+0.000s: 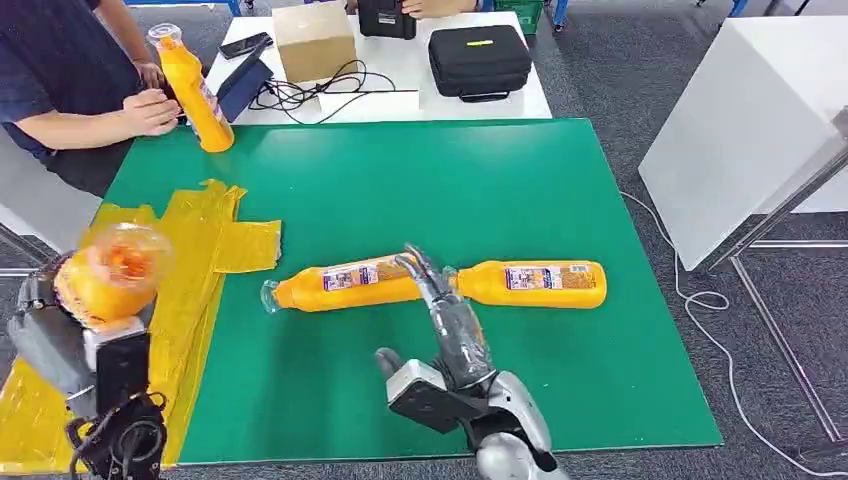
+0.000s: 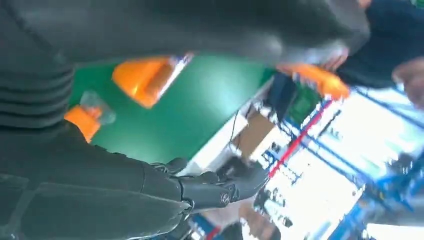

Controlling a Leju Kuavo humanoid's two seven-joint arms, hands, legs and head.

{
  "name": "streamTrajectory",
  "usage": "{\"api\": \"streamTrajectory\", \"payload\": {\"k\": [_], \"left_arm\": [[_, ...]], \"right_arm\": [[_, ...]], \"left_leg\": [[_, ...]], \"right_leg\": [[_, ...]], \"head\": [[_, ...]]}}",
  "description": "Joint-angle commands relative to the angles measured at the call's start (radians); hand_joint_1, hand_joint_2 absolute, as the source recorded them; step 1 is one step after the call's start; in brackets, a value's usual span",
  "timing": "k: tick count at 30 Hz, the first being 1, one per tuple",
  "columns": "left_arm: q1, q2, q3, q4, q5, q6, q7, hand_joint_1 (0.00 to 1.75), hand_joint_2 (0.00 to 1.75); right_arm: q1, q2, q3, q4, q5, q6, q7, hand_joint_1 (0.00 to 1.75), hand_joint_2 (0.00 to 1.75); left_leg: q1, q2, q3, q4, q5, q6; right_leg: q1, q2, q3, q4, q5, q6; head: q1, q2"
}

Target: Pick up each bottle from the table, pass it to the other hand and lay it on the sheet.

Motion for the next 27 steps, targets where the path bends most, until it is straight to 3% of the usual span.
{"api": "streamTrajectory", "payload": {"k": [1, 4, 7, 14, 20, 27], "left_arm": [[-0.104, 0.075, 0.13, 0.355, -0.343, 0.017, 0.047, 1.75, 1.75], [-0.166, 0.117, 0.104, 0.529, -0.447, 0.017, 0.1, 1.75, 1.75], [-0.185, 0.116, 0.077, 0.605, -0.494, 0.017, 0.152, 1.75, 1.75], [-0.223, 0.182, -0.029, 0.855, -0.675, 0.017, 0.328, 1.75, 1.75], [-0.227, 0.22, -0.08, 0.974, -0.706, 0.017, 0.418, 1.75, 1.75], [-0.22, 0.226, -0.079, 0.978, -0.707, 0.017, 0.424, 1.75, 1.75]], "right_arm": [[0.056, -0.072, -0.087, -0.108, -0.019, -0.01, -0.017, 0.0, 0.0], [0.07, -0.081, -0.09, -0.127, -0.022, -0.027, -0.021, 0.0, 0.0], [0.072, -0.083, -0.09, -0.136, -0.035, -0.029, -0.018, 0.0, 0.0], [0.005, -0.06, -0.093, -0.129, -0.052, 0.005, 0.001, 0.0, 0.0], [-0.007, -0.065, -0.086, -0.133, -0.065, 0.027, -0.004, 0.0, 0.0], [-0.008, -0.066, -0.083, -0.128, -0.065, 0.027, -0.006, 0.0, 0.0]], "left_leg": [[0.0, -0.002, 0.006, -0.003, 0.0, -0.003], [-0.001, -0.004, 0.007, -0.004, 0.001, -0.002], [0.0, -0.003, 0.006, -0.003, 0.001, -0.002], [-0.001, -0.001, 0.004, -0.002, 0.001, -0.002], [0.001, -0.001, 0.008, -0.002, -0.001, -0.004], [0.001, -0.001, 0.007, -0.002, 0.0, -0.004]], "right_leg": [[0.0, -0.004, 0.006, -0.002, -0.001, 0.001], [0.0, -0.006, 0.006, -0.002, -0.002, 0.001], [0.0, -0.004, 0.005, -0.002, -0.001, 0.001], [-0.001, -0.002, 0.003, 0.0, -0.001, 0.001], [0.001, -0.003, 0.007, 0.0, -0.002, 0.001], [0.0, -0.002, 0.007, -0.001, -0.001, 0.001]], "head": [[0.0, 0.0], [0.0, 0.0], [0.0, 0.0], [0.0, 0.0], [0.0, 0.0], [0.0, 0.0]]}}
